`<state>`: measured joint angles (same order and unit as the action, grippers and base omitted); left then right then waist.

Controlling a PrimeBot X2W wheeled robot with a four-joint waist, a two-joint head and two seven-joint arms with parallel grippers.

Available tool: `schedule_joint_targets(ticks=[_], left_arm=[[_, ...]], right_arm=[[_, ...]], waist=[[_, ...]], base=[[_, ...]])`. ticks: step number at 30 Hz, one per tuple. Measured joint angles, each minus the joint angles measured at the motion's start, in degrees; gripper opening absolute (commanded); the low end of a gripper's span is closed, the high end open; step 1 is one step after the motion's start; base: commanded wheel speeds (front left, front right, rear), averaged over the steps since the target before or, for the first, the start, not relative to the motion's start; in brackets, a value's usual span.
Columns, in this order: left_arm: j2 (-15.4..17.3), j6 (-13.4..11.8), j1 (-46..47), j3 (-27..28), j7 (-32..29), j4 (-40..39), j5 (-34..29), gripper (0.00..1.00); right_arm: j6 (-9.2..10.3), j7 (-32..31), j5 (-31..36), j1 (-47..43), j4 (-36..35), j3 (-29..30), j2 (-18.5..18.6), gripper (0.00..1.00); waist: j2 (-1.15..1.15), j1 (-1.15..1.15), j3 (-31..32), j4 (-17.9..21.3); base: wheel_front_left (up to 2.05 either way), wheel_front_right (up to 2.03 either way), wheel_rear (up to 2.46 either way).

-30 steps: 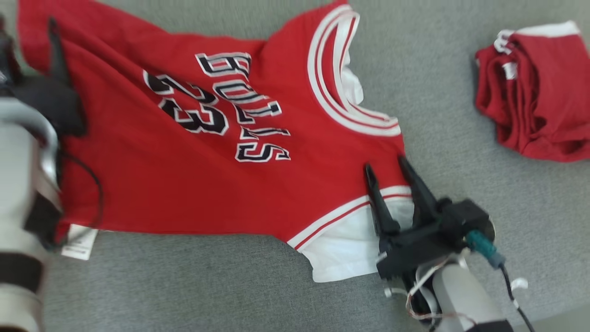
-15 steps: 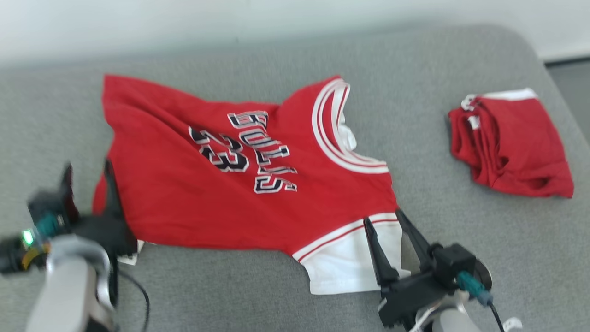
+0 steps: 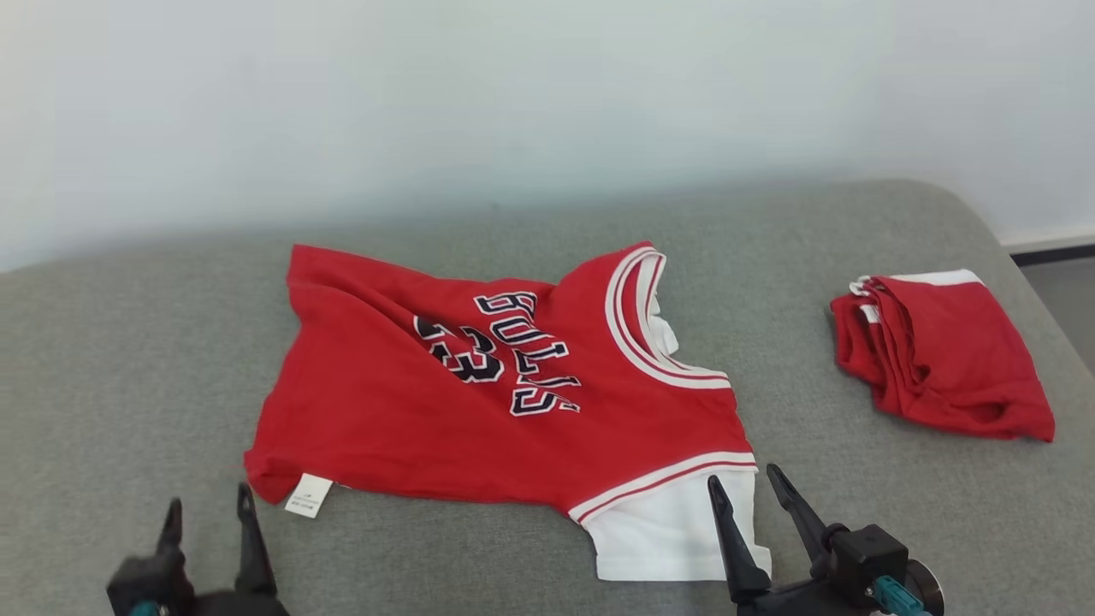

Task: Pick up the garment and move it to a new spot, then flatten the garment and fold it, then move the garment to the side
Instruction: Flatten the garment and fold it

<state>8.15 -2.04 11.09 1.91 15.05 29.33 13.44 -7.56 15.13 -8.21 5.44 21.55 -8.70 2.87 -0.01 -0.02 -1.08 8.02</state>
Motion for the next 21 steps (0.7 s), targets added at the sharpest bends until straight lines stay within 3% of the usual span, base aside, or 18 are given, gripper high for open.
schedule_joint_targets(ticks=[10,21], left_arm=[[-3.61,1.03,-11.22,3.41,0.0,-8.77,-3.52,1.0],[-4.87,2.12,-13.29,4.08,0.0,-11.78,-6.41,1.0]], right_arm=[[0.0,0.0,-0.03,-2.18,-0.46,2.07,0.0,1.0],[0.0,0.0,-0.01,-2.52,-0.91,2.46,0.0,1.0]], waist=[[0.0,0.01,3.26,-1.82],[0.01,0.02,3.0,-1.66]], base=[[0.0,0.0,0.0],[0.0,0.0,0.0]])
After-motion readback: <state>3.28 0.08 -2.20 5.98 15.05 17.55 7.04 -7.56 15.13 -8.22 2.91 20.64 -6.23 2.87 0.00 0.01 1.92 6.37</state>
